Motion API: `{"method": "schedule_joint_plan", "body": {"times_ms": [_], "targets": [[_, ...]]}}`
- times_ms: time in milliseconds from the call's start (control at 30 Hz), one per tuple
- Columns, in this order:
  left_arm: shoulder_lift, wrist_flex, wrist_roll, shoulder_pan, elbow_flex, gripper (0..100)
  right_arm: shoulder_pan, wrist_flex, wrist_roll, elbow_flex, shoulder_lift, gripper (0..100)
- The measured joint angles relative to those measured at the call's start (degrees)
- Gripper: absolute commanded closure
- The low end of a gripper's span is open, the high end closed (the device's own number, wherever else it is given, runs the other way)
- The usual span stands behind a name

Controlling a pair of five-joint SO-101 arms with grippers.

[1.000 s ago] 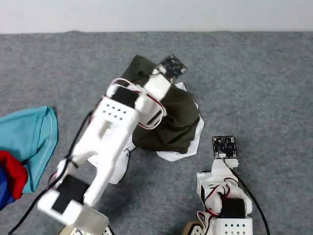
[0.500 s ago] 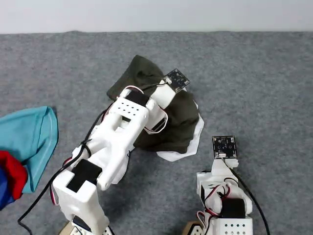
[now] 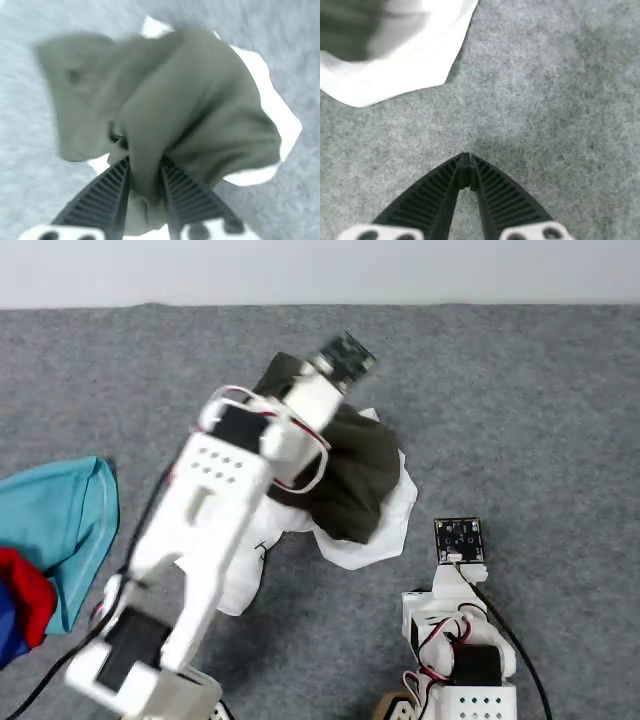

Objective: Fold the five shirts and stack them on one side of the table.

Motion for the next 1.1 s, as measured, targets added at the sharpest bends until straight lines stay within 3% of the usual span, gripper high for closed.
{"method": "schedule_joint_plan", "body": {"times_ms": [267,600,800,967,1100], "targets": [[-15.8,0.0,0.0,-14.1,0.0,100,0.0,0.0,0.0,0.0,0.0,99.0],[-29.2,-6.6,0.0,-41.8,0.0,100,0.0,0.0,0.0,0.0,0.0,99.0],[-31.6,-8.2,0.0,-58.1,0.0,100,0.0,0.0,0.0,0.0,0.0,99.0],[-31.6,-14.3,0.0,-71.7,1.9,100,0.0,0.0,0.0,0.0,0.0,99.0],[-31.6,-18.9,-1.6,-76.9,6.9,100,0.0,0.0,0.0,0.0,0.0,99.0]]}}
